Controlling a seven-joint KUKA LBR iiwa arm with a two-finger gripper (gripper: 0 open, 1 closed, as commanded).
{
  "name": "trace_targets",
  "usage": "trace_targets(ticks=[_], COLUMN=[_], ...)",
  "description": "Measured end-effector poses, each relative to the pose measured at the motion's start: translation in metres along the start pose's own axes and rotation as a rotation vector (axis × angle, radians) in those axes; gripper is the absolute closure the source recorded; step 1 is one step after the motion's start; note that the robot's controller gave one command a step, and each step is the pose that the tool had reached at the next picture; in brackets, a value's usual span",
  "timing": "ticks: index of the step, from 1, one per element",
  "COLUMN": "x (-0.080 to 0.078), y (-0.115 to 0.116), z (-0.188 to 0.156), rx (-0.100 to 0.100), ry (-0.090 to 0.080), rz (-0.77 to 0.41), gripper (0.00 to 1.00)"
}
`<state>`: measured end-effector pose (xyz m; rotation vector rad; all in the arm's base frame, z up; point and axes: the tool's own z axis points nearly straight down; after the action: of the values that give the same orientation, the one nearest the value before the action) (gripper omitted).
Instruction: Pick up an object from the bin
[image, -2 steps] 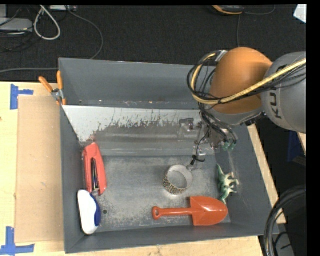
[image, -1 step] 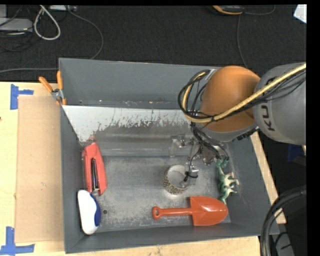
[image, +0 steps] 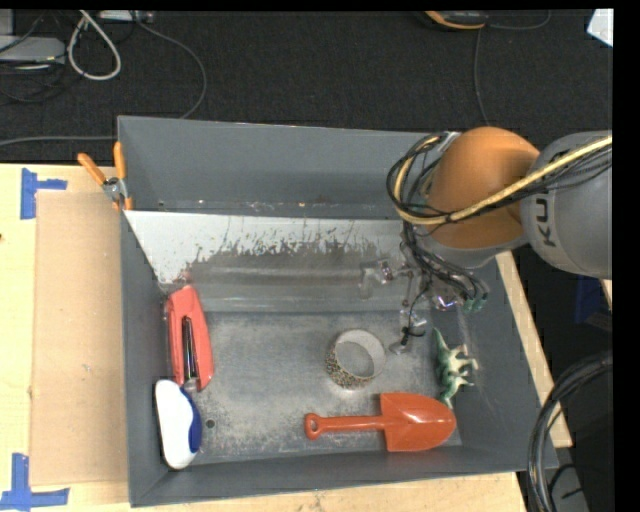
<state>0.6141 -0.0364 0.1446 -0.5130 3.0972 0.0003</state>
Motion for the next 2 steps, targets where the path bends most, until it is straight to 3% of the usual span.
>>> trace_targets(ticks=[1, 2], x=[0.038, 0.037], y=[0.063, 0.020], z=[0.010, 0.057], rx=[-0.012, -0.001], ry=[0.012, -0.003], rz=[0.185, -0.038], gripper=[0.00, 0.00])
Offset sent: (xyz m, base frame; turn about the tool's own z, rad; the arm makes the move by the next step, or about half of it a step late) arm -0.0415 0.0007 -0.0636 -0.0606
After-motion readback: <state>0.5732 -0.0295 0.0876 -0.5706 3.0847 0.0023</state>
